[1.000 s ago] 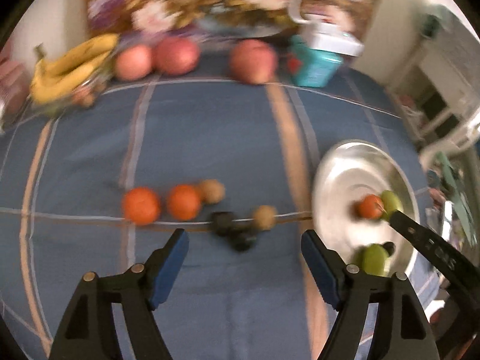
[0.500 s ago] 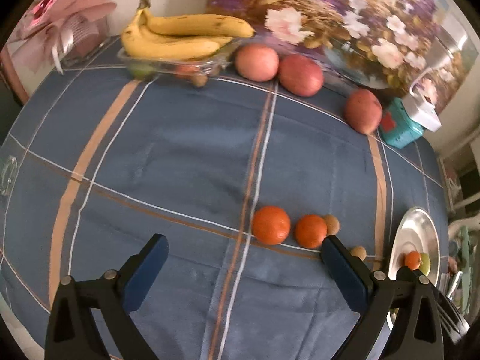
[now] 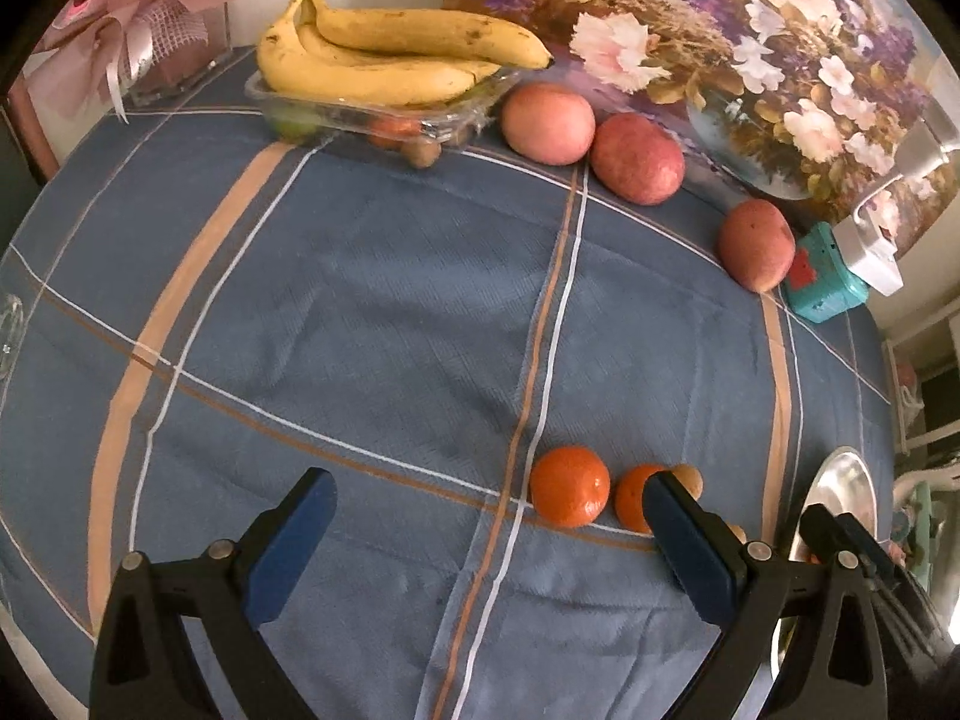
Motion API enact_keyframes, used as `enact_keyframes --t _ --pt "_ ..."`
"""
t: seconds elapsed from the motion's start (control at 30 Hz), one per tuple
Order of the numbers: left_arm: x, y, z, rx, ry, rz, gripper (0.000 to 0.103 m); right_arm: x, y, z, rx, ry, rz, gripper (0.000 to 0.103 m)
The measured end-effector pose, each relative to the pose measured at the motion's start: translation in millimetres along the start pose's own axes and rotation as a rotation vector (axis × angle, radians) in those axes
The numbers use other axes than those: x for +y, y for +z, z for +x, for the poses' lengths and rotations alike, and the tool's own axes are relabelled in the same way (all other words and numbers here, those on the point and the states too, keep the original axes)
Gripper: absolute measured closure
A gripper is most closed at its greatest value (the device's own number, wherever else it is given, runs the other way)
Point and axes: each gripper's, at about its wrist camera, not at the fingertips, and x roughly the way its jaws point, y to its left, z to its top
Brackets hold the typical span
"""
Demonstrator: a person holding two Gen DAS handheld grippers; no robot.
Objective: Organize fruits
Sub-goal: 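Move both open tools back toward the remaining tangerines and kiwis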
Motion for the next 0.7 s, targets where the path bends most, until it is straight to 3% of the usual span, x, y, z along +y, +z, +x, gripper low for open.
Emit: enact_keyframes --t 0.1,0.3,0.7 --pt "-0.9 0.3 9.9 0.023 -0.027 -0.006 0.000 7.8 2.3 8.5 0.007 -0.054 -0.046 0.064" --pt "-10.4 -3.3 26.6 0.047 -0.056 0.009 0.000 5.5 -2.9 42.6 0.096 -0.028 -0.041 0.064" --pt "-17.8 -4.5 53.5 0.067 -0.074 -0.001 0.000 -11.1 -8.9 70.7 0.153 -0.021 0.029 0.064"
